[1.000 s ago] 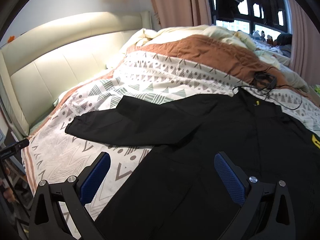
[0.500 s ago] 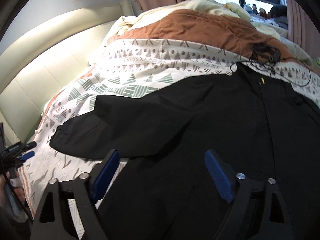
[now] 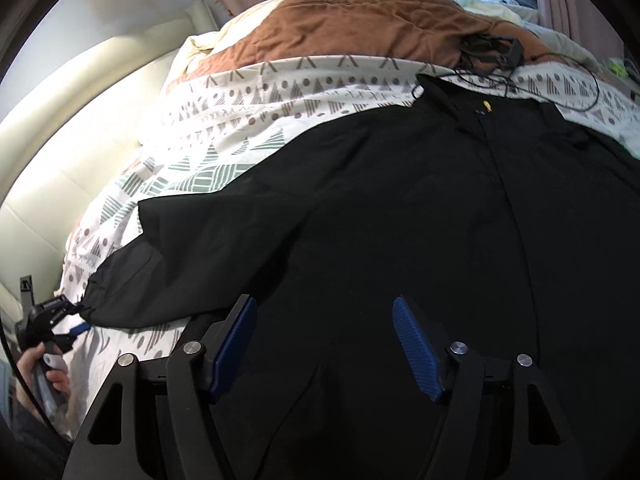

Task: Fold large clothes
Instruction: 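Move the left gripper to the jacket sleeve cuff and grasp it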

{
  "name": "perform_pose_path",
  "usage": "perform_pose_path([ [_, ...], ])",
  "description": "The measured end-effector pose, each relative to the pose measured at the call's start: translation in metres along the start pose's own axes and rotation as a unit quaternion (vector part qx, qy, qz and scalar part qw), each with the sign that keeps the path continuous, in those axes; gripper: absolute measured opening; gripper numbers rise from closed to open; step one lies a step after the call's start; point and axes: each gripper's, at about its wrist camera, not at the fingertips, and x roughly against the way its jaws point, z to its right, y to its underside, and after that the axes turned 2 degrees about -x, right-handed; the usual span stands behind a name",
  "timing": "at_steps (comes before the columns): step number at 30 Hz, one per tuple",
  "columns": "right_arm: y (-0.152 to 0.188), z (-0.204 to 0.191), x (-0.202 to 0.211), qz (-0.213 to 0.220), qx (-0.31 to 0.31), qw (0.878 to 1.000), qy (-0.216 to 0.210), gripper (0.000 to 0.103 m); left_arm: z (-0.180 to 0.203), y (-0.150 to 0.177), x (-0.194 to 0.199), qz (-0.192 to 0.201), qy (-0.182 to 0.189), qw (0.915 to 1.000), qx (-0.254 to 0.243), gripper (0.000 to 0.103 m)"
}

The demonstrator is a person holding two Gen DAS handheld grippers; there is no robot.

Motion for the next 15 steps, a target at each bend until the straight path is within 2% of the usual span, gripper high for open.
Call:
perform_pose_path([
  [2, -0.003, 0.008, -0.003, -0.004, -0.022, 1.000, -0.012, 0.065, -0.002, -0.003, -0.005, 0.011, -0.001, 0.9999, 0.011, 0.046],
  [4, -0.006, 0.013, -0.005, -0.006, -0.039, 0.999, -0.030, 0.054, -0.002, -0.007, -0.004, 0.018, -0.012, 0.9996, 0.018, 0.016],
  [6, -0.010, 0.014, -0.009, -0.011, -0.056, 0.997, -0.050, 0.050, -0.004, -0.012, 0.001, 0.023, 0.012, 0.9989, 0.038, 0.009],
  [11, -0.023, 0.017, -0.030, -0.019, -0.112, 0.988, -0.101, 0.040, 0.022, -0.026, 0.039, 0.070, 0.049, 0.9962, 0.013, 0.006],
  [13, -0.028, 0.016, -0.044, -0.031, -0.133, 0.982, -0.133, 0.030, 0.040, -0.033, 0.058, 0.090, 0.067, 0.9937, -0.008, 0.005],
  [15, -0.031, 0.013, -0.059, -0.041, -0.147, 0.977, -0.147, 0.030, 0.058, -0.039, 0.076, 0.108, 0.084, 0.9902, -0.027, 0.005],
])
